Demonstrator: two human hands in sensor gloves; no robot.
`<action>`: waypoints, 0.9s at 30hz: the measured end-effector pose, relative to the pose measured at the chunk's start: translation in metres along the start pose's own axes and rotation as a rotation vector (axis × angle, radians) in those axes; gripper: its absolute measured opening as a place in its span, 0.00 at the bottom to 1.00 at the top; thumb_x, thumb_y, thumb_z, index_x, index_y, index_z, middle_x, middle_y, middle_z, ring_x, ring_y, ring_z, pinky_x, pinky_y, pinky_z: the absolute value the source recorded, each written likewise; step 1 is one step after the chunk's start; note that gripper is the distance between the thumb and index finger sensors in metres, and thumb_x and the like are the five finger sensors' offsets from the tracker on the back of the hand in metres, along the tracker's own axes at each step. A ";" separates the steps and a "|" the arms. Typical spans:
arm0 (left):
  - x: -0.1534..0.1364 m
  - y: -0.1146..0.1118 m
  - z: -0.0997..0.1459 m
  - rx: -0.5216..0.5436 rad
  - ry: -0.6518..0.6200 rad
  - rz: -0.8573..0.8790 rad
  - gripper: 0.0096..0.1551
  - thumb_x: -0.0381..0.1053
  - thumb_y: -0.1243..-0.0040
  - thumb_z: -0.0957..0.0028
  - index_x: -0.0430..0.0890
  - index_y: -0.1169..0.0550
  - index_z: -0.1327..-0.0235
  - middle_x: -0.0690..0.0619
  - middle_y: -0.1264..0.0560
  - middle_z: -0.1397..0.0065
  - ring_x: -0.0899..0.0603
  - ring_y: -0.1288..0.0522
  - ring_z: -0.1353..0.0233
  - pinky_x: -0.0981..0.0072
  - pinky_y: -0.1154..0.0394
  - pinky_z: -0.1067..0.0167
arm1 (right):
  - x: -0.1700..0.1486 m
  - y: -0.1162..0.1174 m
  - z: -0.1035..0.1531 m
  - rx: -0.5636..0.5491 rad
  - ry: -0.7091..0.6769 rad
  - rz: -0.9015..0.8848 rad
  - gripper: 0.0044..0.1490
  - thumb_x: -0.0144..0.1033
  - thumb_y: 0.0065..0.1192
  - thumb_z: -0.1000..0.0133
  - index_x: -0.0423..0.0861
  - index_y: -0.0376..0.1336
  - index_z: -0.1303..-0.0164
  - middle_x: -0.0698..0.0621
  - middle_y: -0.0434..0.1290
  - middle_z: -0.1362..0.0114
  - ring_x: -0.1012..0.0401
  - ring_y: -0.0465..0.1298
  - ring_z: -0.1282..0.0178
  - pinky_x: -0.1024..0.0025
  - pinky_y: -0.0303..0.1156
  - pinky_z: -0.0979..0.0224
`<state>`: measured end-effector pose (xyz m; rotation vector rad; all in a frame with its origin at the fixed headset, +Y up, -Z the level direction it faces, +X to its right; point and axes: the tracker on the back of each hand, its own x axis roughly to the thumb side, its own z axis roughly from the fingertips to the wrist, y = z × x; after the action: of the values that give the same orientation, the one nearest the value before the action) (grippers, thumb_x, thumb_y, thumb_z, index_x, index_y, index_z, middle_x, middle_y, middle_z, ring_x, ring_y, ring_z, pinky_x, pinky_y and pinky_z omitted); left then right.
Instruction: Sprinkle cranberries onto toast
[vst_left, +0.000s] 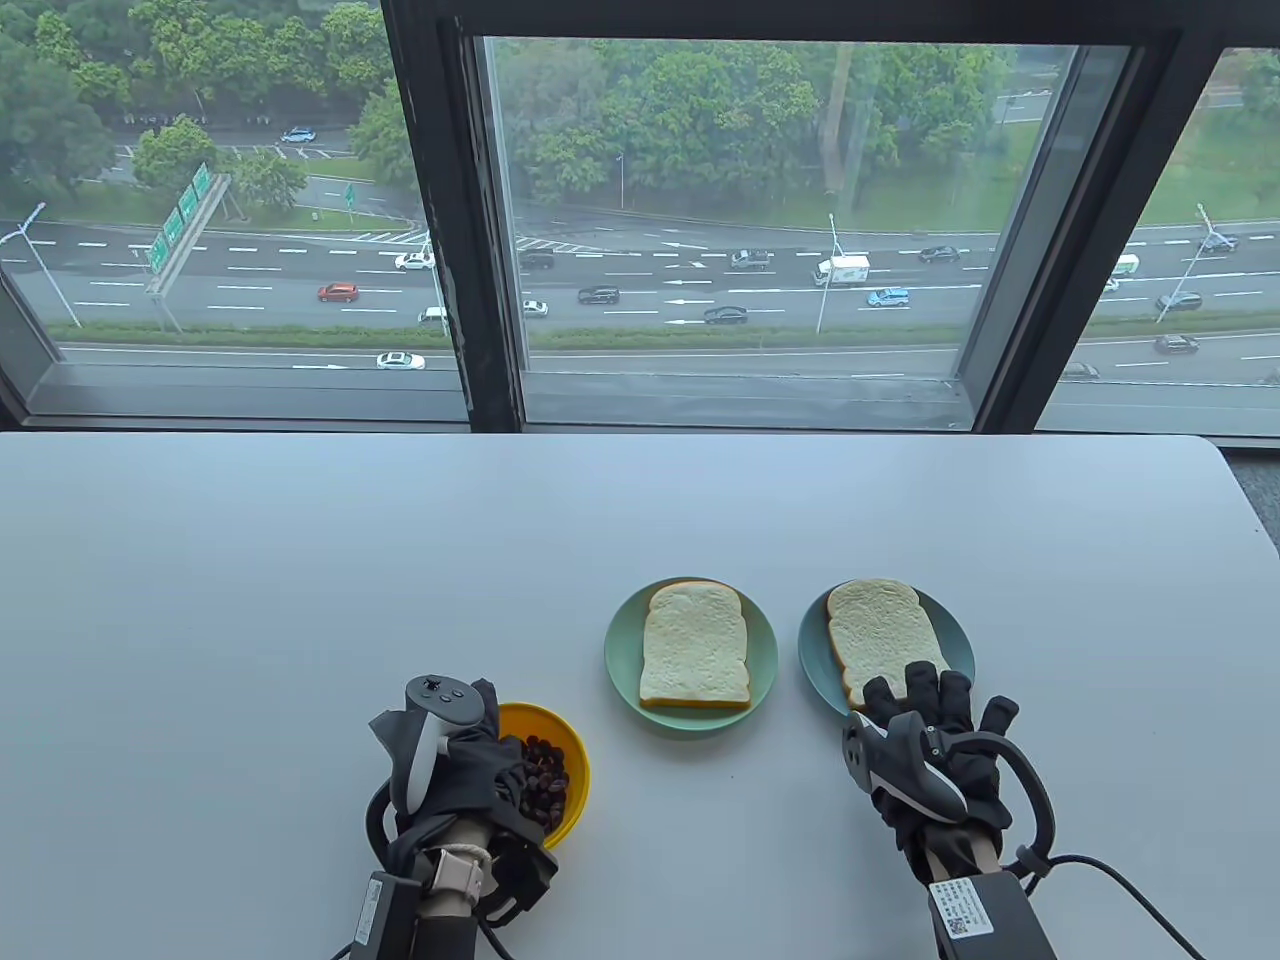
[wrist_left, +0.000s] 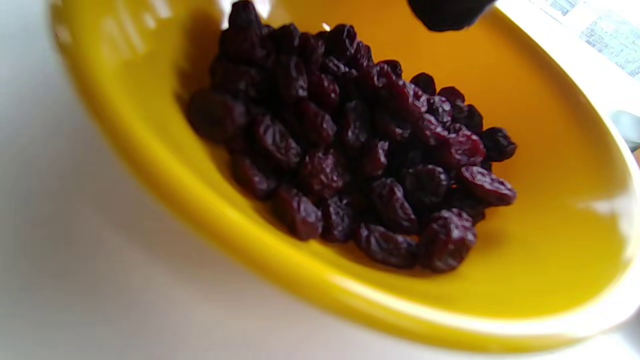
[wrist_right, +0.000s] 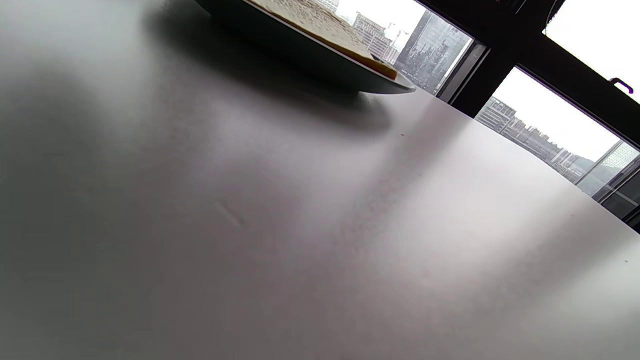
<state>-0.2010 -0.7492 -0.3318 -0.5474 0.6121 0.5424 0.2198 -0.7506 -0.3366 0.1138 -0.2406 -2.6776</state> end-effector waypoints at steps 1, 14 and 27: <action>0.000 0.000 0.000 0.012 0.006 0.006 0.41 0.58 0.51 0.43 0.79 0.58 0.27 0.62 0.62 0.12 0.48 0.62 0.12 0.47 0.53 0.15 | 0.000 0.000 0.000 0.000 0.001 0.000 0.51 0.71 0.25 0.54 0.61 0.21 0.28 0.43 0.26 0.20 0.41 0.36 0.17 0.29 0.43 0.26; -0.006 0.001 -0.007 0.008 0.020 0.056 0.34 0.48 0.44 0.47 0.68 0.38 0.27 0.55 0.32 0.35 0.47 0.27 0.39 0.58 0.18 0.49 | 0.002 0.002 -0.001 -0.003 0.002 0.013 0.51 0.71 0.26 0.54 0.61 0.22 0.27 0.43 0.26 0.20 0.42 0.36 0.17 0.29 0.43 0.26; 0.000 -0.007 -0.005 -0.113 -0.254 0.341 0.29 0.45 0.40 0.53 0.52 0.33 0.38 0.44 0.29 0.47 0.38 0.25 0.54 0.56 0.12 0.69 | 0.004 0.002 0.001 -0.005 0.004 0.021 0.50 0.71 0.26 0.54 0.62 0.22 0.27 0.43 0.26 0.21 0.42 0.36 0.17 0.29 0.43 0.26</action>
<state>-0.1987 -0.7572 -0.3330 -0.4721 0.4352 0.9580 0.2168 -0.7536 -0.3353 0.1140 -0.2329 -2.6572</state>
